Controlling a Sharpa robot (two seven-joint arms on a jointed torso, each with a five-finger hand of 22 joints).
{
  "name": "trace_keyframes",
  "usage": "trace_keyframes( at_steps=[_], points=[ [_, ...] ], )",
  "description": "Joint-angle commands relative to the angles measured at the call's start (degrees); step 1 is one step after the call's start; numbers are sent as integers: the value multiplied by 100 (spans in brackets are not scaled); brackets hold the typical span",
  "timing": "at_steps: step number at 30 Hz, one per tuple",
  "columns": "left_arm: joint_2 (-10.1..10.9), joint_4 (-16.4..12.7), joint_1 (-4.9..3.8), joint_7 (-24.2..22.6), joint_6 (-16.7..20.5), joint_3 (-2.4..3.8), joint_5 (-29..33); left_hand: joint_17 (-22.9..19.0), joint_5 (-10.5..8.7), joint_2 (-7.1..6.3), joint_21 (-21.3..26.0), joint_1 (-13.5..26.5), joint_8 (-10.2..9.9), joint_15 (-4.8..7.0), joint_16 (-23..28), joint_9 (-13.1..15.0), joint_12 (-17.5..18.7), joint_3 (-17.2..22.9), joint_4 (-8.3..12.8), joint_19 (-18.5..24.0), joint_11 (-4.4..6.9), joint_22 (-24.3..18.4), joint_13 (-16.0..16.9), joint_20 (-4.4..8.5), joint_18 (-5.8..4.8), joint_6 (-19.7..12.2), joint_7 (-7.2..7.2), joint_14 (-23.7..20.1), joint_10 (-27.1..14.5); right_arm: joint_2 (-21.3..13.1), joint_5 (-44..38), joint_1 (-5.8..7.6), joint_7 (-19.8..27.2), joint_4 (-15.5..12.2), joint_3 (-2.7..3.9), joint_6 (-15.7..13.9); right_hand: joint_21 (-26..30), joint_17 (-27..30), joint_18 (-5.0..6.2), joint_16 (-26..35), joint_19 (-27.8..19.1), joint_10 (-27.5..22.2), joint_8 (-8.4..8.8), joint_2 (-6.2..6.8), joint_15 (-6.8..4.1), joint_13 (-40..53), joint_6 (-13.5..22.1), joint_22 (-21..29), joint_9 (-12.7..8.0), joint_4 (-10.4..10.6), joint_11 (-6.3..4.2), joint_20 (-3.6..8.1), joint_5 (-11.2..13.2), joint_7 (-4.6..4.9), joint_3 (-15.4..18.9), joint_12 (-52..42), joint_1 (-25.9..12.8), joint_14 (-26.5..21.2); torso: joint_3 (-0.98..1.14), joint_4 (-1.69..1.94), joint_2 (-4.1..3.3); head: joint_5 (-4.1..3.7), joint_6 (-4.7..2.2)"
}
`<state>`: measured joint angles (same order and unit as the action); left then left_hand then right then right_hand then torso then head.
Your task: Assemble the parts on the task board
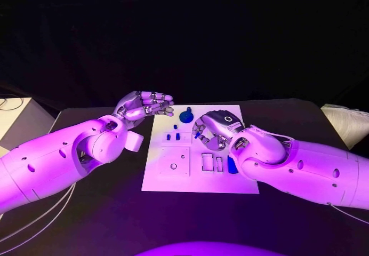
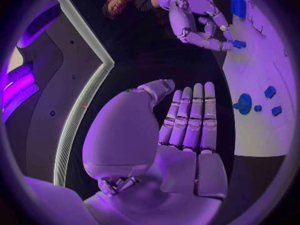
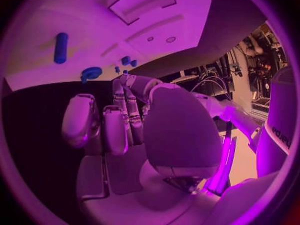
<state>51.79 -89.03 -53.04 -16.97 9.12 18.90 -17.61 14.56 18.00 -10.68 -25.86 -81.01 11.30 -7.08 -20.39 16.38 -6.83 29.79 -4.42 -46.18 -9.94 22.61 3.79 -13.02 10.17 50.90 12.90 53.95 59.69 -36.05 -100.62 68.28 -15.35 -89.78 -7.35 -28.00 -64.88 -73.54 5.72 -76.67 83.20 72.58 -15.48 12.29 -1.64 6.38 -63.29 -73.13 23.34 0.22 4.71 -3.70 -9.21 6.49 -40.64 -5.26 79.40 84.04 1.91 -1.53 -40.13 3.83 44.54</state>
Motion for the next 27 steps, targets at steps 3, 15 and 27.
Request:
trace_keyframes(
  at_steps=[3,15,27],
  points=[
    [-33,10,3,-37,89,3,16,5,-35,-14,30,20,-21,-47,27,-9,28,-23,4,-36,-16,-4,8,6,-1,-49,31,-12,-22,238,-368,-166,-7,95,-52,173,8,17,-63,-13,43,183,-12,-35,-38,9,-18,10,7,-31,-205,9,-15,2,8,-29,4,225,-5,6,-9,155,75],
    [-33,8,3,-28,112,3,18,13,-34,-10,40,20,-20,-48,35,-9,26,-25,1,-40,-16,-12,8,5,0,-47,28,-10,-24,461,-496,-307,-69,244,-117,208,25,31,-60,-2,39,175,-9,-37,-38,8,-14,21,8,-35,-203,10,-18,4,5,-21,5,221,-14,0,-7,251,165],
    [-32,5,3,-20,87,3,20,18,-33,-9,47,20,-20,-48,41,-10,25,-27,0,-43,-16,-17,9,4,0,-45,29,-10,-25,549,-419,-371,-68,300,-129,301,35,36,-58,3,37,172,-7,-38,-37,8,-11,28,8,-37,-202,11,-21,5,3,-17,5,220,-17,2,-7,312,236]
  ],
)
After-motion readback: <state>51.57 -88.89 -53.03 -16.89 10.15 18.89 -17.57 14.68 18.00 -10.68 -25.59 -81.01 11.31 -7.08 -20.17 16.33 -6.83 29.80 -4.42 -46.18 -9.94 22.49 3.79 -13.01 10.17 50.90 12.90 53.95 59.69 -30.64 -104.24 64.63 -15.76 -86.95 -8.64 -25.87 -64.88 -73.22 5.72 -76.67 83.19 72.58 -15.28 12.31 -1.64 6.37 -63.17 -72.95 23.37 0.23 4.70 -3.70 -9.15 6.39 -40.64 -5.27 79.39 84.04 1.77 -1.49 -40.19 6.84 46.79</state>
